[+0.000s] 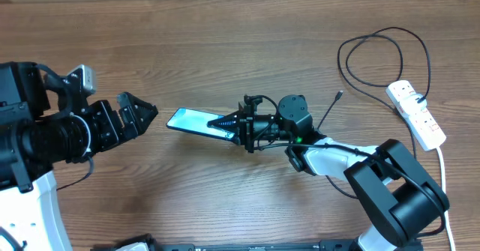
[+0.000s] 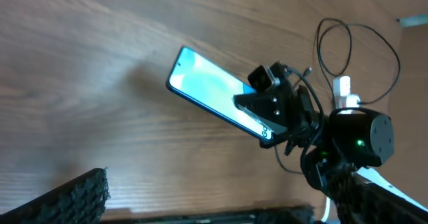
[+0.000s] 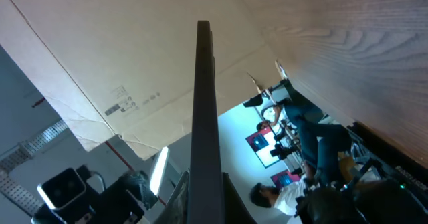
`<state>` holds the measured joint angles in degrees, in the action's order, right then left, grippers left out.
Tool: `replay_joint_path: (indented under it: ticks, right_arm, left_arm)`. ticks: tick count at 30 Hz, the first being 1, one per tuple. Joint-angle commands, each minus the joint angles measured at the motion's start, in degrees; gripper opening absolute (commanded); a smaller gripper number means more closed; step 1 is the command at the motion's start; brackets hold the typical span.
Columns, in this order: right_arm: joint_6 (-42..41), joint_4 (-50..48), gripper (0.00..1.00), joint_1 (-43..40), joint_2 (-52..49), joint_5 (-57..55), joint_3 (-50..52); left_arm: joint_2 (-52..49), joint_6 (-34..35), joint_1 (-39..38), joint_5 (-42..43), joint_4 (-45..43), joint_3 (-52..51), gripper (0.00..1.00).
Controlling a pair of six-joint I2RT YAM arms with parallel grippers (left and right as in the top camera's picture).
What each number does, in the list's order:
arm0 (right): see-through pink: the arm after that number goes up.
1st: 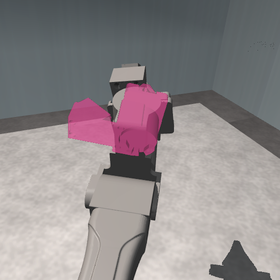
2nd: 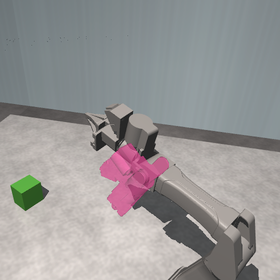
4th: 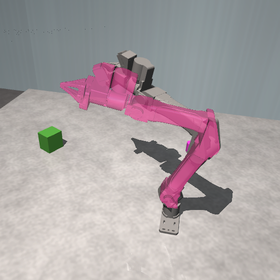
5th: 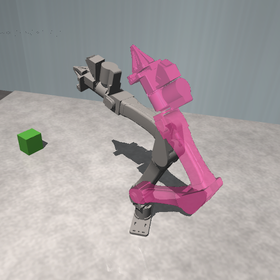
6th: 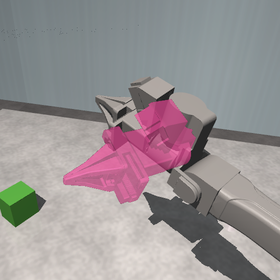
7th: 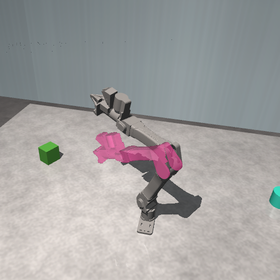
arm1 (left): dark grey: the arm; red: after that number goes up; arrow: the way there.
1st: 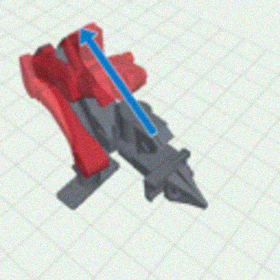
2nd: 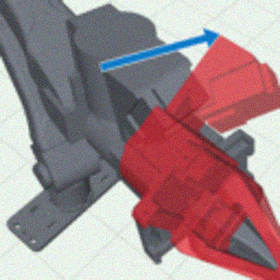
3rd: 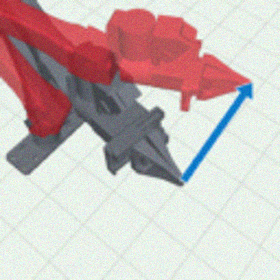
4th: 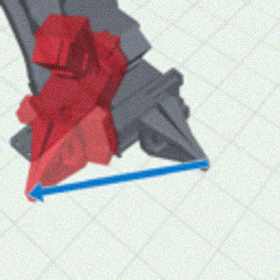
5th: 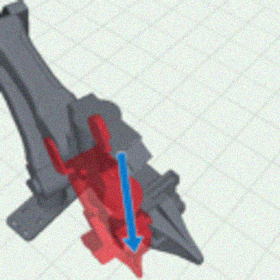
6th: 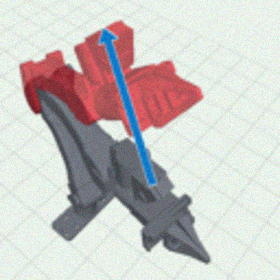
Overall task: Plug charger to phone and switch on socket
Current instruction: 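Move the left gripper toward the phone's bottom end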
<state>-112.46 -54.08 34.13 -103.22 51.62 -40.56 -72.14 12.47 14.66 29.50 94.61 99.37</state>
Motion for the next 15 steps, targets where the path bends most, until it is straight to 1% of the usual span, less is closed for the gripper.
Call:
replay_joint_path:
  ticks: [1,3,7,12,15]
  right_arm:
    - [-0.1,-1.1,0.04,0.3,0.9,0.9,-1.7]
    - [0.0,-1.1,0.04,0.3,0.9,1.0,-1.7]
    - [0.0,-0.3,0.04,0.3,0.9,0.9,-1.7]
    - [0.0,2.4,0.04,0.3,0.9,-0.4,-1.7]
    - [-0.1,2.4,0.04,0.3,0.9,-1.8,-1.7]
  left_arm:
    - [-1.8,4.5,-0.1,3.0,-0.7,-5.6,1.0]
    - [-2.5,6.6,-0.1,5.0,-1.4,-9.5,1.0]
    - [-2.7,8.5,-0.1,13.9,-5.0,-16.7,0.99]
    - [-2.7,17.0,-0.1,14.5,-10.1,-24.1,1.0]
    - [-2.7,19.3,-0.5,17.4,-13.0,-28.4,1.0]
